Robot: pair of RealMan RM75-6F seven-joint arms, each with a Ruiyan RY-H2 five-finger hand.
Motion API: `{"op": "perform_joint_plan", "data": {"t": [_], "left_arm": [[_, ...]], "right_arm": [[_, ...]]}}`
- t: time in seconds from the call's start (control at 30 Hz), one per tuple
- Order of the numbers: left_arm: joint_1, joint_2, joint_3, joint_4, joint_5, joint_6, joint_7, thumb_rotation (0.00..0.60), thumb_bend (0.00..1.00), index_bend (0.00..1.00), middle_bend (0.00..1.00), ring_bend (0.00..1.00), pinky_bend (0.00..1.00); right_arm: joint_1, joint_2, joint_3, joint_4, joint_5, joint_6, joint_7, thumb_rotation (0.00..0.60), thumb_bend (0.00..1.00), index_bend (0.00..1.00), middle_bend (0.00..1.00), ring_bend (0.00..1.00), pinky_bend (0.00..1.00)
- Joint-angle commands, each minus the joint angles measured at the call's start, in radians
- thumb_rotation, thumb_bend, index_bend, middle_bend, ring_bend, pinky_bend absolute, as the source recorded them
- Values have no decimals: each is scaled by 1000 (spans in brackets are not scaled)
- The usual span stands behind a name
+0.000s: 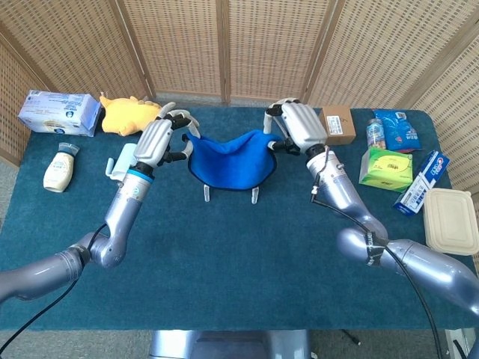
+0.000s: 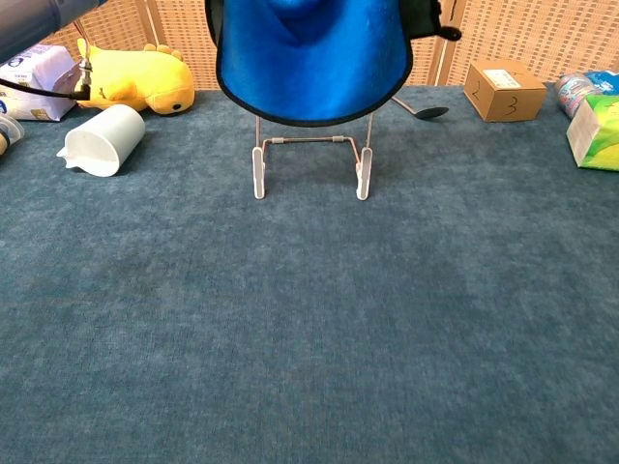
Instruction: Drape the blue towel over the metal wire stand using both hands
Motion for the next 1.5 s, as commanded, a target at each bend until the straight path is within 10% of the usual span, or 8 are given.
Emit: {"op": "perform_joint_plan", "data": {"t": [0.03, 1.5], "left_arm": [[-4, -10, 2, 16, 3, -2, -6, 600, 581, 792, 402, 242, 67], [2, -92, 31, 142, 12, -33, -46, 600, 569, 791, 402, 240, 62]], "right_arm": [[5, -10, -4, 12, 1, -3, 3, 600, 407, 1000, 500, 308, 228], [10, -121, -53, 177, -38, -20, 30, 600, 406, 1000, 500, 307, 227]]}}
